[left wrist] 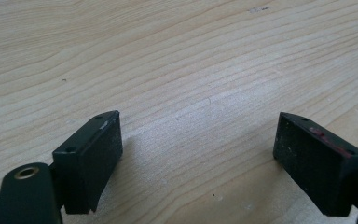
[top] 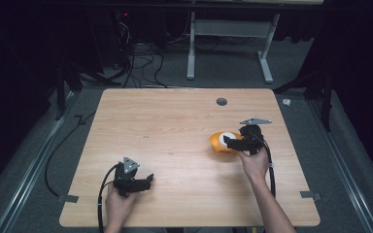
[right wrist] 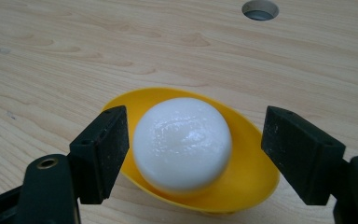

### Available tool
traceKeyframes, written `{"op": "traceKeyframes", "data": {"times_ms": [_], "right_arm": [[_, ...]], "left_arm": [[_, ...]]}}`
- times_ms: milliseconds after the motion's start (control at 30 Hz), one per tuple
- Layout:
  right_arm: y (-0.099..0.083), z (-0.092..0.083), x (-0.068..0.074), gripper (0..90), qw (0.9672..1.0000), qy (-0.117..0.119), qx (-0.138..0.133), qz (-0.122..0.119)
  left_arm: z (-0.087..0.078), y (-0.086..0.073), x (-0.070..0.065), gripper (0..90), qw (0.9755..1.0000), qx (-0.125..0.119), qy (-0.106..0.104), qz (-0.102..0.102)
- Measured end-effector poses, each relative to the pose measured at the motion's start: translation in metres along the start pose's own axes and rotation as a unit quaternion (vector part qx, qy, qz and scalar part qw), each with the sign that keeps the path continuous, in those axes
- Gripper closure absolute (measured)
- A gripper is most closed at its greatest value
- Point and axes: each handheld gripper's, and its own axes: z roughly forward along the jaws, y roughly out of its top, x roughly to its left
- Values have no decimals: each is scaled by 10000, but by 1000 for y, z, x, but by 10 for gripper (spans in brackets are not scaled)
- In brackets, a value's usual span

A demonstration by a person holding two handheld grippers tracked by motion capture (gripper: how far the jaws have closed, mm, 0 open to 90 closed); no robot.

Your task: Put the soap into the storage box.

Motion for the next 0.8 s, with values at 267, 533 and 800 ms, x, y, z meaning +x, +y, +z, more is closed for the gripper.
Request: {"op": "traceKeyframes", "data": {"times_ms": [267,533,800], "right_arm": [[-3,-8,-5,241,9999,55,-137,55],[-6,-17,-9,241,9997,60,-226,71],[-7,-27,-12,242,9993,68,-362,81]], "left_arm": [[0,0,0,160,10000,2,3,4],[0,0,0,159,10000,3,10,-1],[0,0,0,159,10000,12,8,-9]]}}
